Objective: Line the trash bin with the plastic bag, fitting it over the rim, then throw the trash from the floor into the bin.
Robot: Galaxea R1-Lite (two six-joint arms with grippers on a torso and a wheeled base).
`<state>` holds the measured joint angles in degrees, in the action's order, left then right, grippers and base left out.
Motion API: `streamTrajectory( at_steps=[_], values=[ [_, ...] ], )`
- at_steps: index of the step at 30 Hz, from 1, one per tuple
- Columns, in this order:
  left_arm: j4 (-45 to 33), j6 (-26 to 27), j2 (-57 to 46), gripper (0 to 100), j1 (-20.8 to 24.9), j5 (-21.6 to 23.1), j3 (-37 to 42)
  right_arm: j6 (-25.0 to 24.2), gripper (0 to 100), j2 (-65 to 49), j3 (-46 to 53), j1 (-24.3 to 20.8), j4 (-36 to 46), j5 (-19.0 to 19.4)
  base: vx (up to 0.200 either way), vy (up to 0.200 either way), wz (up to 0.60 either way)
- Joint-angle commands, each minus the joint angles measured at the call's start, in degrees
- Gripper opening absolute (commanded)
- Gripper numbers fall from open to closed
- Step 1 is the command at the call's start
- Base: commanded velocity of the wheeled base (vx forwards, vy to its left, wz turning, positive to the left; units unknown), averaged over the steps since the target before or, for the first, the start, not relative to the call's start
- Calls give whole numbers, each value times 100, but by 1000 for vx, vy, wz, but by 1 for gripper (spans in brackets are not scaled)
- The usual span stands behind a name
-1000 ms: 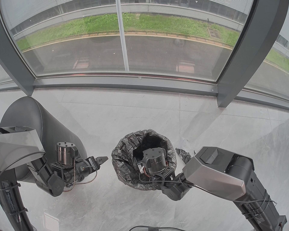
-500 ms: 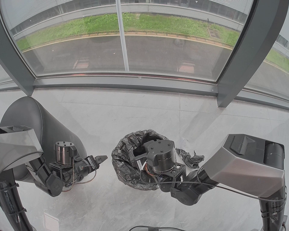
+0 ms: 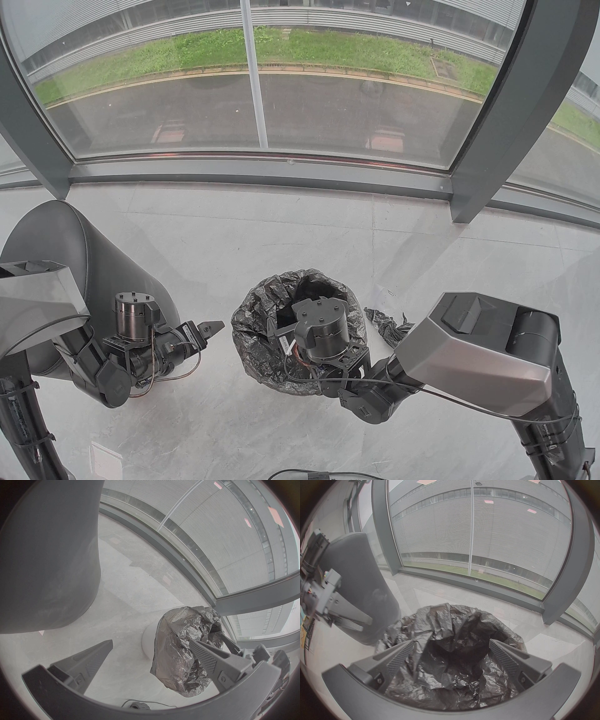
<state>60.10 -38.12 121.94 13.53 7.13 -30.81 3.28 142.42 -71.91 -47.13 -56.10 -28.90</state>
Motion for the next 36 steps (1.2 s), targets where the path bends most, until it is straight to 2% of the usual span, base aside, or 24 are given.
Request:
streamTrajectory(
  at_steps=[1, 7, 12, 15, 18, 21, 24, 25, 27, 33, 35, 36],
  values=[
    [11, -46, -30, 100, 0, -1, -4, 103, 100, 611, -526, 239, 11, -1, 0, 0, 0],
    [345, -301, -452, 100, 36, -19, 119, 129, 100, 875, -983, 424, 161, -1, 0, 0, 0],
    [555, -310, -1146, 100, 299, -98, 391, 129, 100, 998, -1132, 468, 240, -1, 0, 0, 0],
    [555, -275, -1665, 100, 440, -379, 453, 138, 100, 1103, -1229, 485, 284, -1, 0, 0, 0],
    [547, -64, -2104, 100, 475, -819, 461, 138, 100, 1183, -1317, 512, 302, -1, 0, 0, 0],
    [555, 463, -2570, 100, 466, -1223, 523, 129, 100, 1218, -1334, 556, 293, -1, 0, 0, 0],
    [555, 736, -2843, 100, 466, -1399, 576, 120, 100, 1174, -1281, 556, 275, -1, 0, 0, 0],
    [555, 929, -3168, 100, 484, -1504, 655, 94, 100, 1059, -1158, 529, 266, -1, 0, 0, 0],
    [520, 973, -3467, 100, 484, -1487, 690, 24, 100, 734, -895, 477, 266, -1, 0, 0, 0],
    [485, 1140, -3651, 100, 431, -1592, 699, -310, 100, -356, 186, 90, 284, -1, 0, 0, 0],
    [494, 1298, -3590, 100, 431, -1812, 699, -328, 100, -690, 555, 28, 284, -1, 0, 0, 0],
    [503, 1500, -3493, 100, 440, -2119, 690, -337, 100, -980, 881, 20, 266, -1, 0, 0, 0]
  ],
)
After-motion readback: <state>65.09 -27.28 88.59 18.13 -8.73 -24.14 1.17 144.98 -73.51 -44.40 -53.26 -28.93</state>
